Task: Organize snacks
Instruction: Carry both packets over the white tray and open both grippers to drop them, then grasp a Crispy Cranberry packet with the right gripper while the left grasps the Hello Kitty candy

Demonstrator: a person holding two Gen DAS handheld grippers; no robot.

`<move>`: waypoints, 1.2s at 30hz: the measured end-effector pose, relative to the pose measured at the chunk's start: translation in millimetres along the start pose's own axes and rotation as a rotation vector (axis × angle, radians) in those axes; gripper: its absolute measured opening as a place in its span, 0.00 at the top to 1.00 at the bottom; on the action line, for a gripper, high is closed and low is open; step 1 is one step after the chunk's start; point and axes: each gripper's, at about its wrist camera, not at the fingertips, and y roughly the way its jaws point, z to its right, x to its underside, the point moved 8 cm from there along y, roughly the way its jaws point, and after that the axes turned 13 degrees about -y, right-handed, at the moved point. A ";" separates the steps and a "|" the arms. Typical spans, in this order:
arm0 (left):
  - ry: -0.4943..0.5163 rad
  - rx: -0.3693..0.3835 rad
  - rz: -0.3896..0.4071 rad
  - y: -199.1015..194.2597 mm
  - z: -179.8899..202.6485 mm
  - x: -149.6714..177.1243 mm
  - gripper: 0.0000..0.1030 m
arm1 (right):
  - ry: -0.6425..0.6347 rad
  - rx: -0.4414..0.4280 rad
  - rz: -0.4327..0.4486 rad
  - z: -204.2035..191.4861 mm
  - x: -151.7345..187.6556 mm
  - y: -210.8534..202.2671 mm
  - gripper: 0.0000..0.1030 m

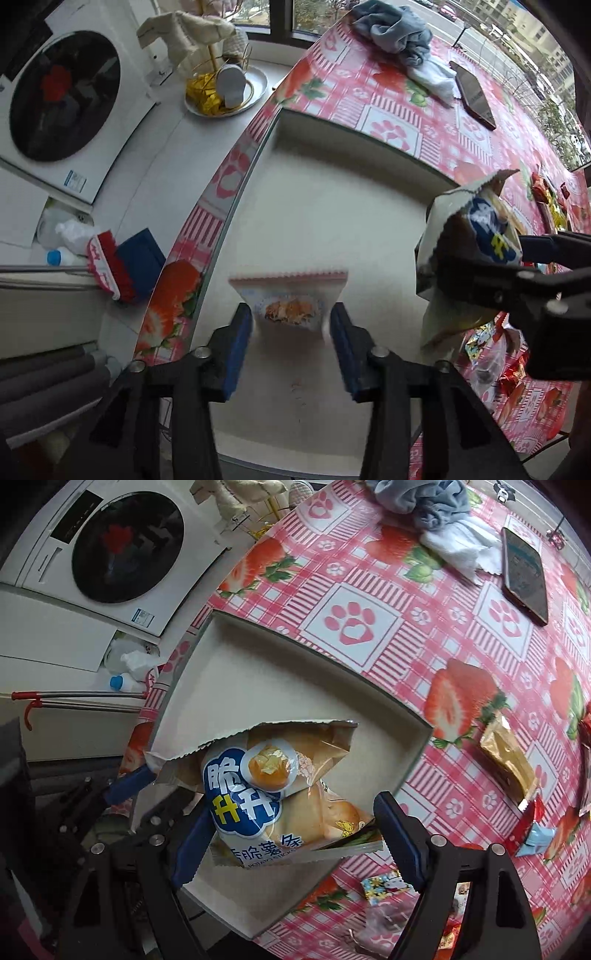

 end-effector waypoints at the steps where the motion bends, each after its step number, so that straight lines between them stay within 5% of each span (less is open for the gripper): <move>1: -0.004 -0.004 0.003 0.3 -1.4 0.6 0.31 | 0.004 -0.009 -0.005 -1.0 0.2 1.4 0.15; 5: -0.010 0.005 0.025 -3.2 -2.8 2.6 0.22 | 0.040 -0.022 -0.029 5.8 7.2 5.9 0.12; 7: -0.011 0.016 0.022 -3.1 -1.9 3.3 0.21 | 0.072 -0.024 -0.040 14.3 13.2 7.3 0.00; 12: -0.003 0.041 0.002 -4.5 4.8 8.6 0.21 | 0.159 -0.029 -0.045 45.1 39.7 1.5 0.00; 26: 0.165 0.007 -0.007 -7.3 49.0 32.4 0.21 | 0.603 0.083 -0.109 182.6 201.6 -3.3 0.00; 30: 0.225 0.013 -0.014 -8.8 64.6 43.8 0.21 | 0.572 0.114 -0.134 190.7 222.5 -1.6 0.00; 36: 0.309 0.040 -0.041 -10.2 92.6 65.7 0.21 | 0.328 0.200 -0.152 169.6 209.7 4.7 0.00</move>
